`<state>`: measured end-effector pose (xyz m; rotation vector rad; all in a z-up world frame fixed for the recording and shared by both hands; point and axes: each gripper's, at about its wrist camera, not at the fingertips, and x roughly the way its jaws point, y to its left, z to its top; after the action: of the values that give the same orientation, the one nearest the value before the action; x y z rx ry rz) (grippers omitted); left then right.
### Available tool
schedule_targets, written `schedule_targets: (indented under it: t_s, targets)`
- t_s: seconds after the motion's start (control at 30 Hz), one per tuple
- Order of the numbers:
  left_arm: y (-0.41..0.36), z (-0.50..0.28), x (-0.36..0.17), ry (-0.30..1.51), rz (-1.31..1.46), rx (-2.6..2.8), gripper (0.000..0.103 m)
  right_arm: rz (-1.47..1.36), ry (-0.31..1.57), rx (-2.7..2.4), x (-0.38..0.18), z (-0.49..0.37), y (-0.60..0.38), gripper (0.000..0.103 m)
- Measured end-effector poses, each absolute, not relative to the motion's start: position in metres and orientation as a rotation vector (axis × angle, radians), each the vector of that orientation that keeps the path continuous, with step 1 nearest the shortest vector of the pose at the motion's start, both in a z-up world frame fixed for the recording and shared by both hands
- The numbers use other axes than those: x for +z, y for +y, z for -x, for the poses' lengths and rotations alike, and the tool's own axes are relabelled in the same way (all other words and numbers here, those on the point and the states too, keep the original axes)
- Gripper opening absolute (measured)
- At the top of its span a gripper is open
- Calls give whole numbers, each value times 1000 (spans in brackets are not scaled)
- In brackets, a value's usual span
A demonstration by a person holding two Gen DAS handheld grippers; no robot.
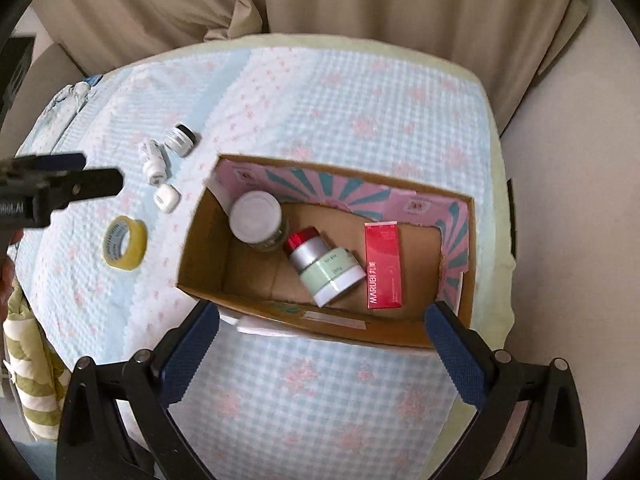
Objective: Organize rigid objects
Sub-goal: 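Move both tools back over remaining items on the bed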
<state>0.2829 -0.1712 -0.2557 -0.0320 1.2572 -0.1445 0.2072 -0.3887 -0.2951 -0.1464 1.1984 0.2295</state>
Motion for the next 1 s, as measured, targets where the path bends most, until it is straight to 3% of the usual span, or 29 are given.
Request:
schedule_targets:
  t_s: [0.5, 0.7, 1.0]
  targets:
    - [-9, -191, -226, 1177, 143, 19, 103, 115, 1114, 336, -225, -215, -282, 103]
    - [33, -173, -260, 1240, 180, 56, 103, 149, 1124, 430, -227, -244, -224, 103]
    - [45, -166, -350, 1360, 143, 30, 103, 263, 1212, 522, -285, -303, -142, 103]
